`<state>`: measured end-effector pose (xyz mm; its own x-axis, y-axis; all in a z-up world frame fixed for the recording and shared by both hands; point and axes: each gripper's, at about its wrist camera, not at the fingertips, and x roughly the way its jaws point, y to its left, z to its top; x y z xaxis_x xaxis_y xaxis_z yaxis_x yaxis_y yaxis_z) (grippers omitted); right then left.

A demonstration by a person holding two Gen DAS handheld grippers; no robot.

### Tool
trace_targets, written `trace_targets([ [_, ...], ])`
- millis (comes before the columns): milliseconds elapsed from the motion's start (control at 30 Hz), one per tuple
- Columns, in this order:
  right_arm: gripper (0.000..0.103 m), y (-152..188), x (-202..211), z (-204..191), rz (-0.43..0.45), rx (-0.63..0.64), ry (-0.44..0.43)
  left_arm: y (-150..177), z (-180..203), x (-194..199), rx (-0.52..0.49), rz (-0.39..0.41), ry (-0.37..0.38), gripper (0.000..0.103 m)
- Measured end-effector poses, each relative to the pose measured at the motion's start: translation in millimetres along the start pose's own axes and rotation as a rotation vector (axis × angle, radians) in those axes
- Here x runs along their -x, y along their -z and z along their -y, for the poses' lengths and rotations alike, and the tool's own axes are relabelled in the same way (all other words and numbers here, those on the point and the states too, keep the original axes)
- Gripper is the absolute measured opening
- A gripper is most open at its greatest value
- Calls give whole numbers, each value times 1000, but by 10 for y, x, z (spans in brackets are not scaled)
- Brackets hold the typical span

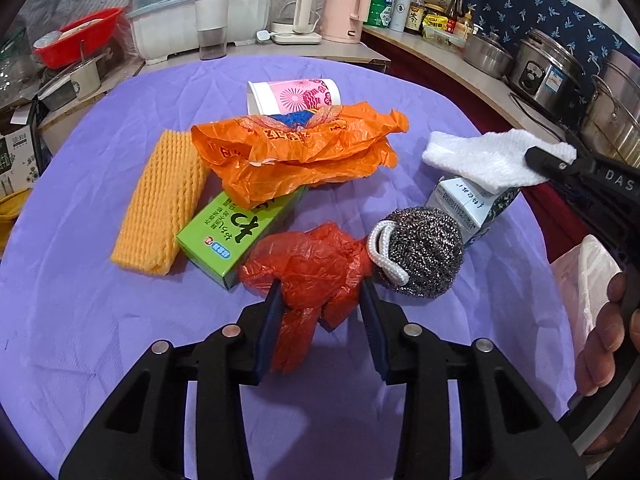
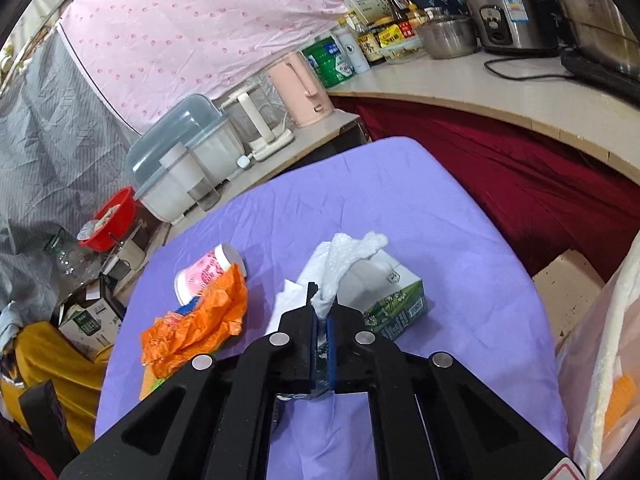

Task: Collect trash
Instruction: 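Grasp the red plastic bag with the left gripper while the right gripper grasps the white paper towel, then carry the red bag and white towel in both grippers over the bin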

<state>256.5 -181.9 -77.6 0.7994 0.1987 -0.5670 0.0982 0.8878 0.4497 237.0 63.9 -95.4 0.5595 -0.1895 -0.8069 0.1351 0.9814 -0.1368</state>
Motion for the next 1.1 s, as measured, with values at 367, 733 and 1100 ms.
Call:
trace_targets([
  [367, 4, -198, 906, -75, 162, 43, -8, 36, 81, 580, -3, 86, 23, 36],
  [733, 4, -223, 1813, 191, 288, 50, 44, 153, 554, 1103, -81, 147, 82, 36],
  [1100, 4, -68, 2548, 991, 351, -44, 155, 338, 1476, 1271, -222, 150, 178, 36],
])
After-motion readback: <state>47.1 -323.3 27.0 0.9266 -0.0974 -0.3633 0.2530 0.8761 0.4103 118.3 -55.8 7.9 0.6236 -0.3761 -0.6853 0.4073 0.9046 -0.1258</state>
